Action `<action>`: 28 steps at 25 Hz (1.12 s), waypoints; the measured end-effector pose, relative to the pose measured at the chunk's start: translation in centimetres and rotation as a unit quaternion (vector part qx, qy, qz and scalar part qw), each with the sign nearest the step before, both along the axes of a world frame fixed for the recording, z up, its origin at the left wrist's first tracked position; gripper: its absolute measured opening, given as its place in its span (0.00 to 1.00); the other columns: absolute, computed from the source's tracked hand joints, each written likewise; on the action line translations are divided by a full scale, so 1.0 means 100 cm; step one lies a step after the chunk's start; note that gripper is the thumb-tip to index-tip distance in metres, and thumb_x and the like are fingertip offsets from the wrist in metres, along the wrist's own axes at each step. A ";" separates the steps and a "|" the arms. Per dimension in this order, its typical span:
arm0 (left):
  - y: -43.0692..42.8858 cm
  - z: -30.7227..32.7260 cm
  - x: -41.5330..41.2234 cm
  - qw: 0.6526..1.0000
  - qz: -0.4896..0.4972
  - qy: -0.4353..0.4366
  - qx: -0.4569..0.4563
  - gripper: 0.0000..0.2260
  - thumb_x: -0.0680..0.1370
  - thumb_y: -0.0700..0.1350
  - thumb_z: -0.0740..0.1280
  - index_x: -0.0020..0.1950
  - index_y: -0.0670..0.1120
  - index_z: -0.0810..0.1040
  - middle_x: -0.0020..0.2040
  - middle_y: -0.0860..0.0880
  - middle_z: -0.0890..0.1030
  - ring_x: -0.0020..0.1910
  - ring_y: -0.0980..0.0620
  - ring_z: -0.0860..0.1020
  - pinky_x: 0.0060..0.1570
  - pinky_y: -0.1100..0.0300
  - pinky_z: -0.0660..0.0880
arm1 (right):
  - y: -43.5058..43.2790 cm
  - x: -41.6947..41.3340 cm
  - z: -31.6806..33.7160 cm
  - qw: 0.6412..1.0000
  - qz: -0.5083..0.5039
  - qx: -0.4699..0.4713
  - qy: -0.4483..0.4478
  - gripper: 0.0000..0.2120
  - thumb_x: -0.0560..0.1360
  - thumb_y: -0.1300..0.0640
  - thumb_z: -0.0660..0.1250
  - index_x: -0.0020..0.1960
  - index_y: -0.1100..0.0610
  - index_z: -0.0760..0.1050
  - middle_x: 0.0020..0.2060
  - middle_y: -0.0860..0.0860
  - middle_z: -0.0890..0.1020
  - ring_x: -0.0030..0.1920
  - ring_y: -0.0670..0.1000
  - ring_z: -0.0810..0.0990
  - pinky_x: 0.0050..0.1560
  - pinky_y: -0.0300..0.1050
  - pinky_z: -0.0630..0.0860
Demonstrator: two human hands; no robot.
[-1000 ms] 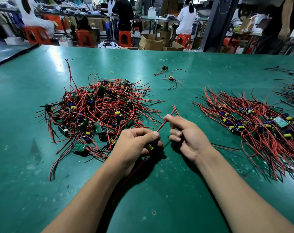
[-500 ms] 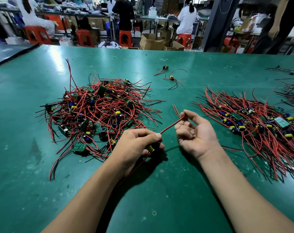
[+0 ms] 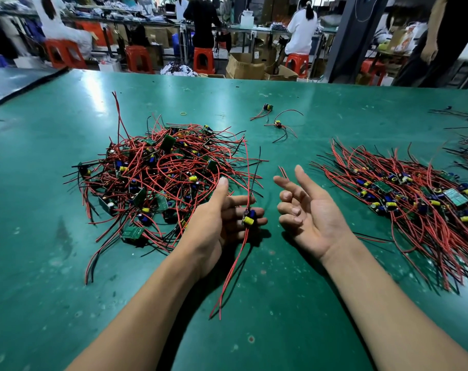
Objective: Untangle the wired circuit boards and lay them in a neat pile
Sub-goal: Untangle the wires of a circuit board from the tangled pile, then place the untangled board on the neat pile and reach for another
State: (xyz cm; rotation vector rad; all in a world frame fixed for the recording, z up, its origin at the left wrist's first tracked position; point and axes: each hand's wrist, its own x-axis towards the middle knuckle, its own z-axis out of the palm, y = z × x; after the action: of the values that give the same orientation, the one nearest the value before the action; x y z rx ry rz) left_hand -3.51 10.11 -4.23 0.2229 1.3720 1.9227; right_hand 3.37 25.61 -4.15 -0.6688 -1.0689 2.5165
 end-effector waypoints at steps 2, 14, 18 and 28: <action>0.000 -0.002 -0.002 1.000 -0.009 -0.005 0.002 0.31 0.80 0.65 0.51 0.58 0.40 0.78 0.50 0.41 0.85 0.41 0.47 0.85 0.37 0.60 0.80 | -0.008 -0.002 -0.006 0.989 -0.052 0.137 -0.009 0.13 0.74 0.45 0.71 0.50 0.55 0.78 0.31 0.47 0.68 0.23 0.43 0.61 0.20 0.36 0.59; 0.002 -0.003 -0.006 0.998 0.017 -0.044 0.043 0.31 0.80 0.66 0.51 0.65 0.42 0.74 0.61 0.41 0.81 0.58 0.45 0.81 0.58 0.51 0.78 | -0.035 -0.004 -0.020 0.823 -0.091 0.560 -0.031 0.23 0.69 0.62 0.75 0.62 0.47 0.76 0.44 0.47 0.81 0.39 0.46 0.81 0.44 0.43 0.80; 0.004 -0.004 -0.001 0.998 0.045 -0.031 0.019 0.20 0.82 0.55 0.57 0.60 0.40 0.77 0.57 0.39 0.82 0.55 0.42 0.82 0.54 0.49 0.79 | -0.010 -0.001 -0.013 0.780 -0.221 0.580 -0.082 0.19 0.71 0.62 0.74 0.60 0.50 0.77 0.42 0.45 0.83 0.42 0.43 0.81 0.48 0.36 0.77; -0.002 -0.013 0.023 0.820 0.058 0.522 -0.227 0.08 0.75 0.39 0.69 0.53 0.46 0.82 0.46 0.53 0.81 0.43 0.59 0.77 0.49 0.69 0.71 | 0.006 0.007 -0.014 0.639 -0.144 0.740 -0.156 0.17 0.73 0.64 0.71 0.62 0.56 0.80 0.55 0.52 0.83 0.57 0.54 0.79 0.63 0.46 0.71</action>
State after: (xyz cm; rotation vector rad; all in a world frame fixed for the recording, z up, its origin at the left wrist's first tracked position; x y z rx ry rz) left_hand -1.20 9.90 -5.52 1.0887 2.5415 1.4759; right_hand 4.08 26.18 -5.53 -0.5722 -2.2934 0.5870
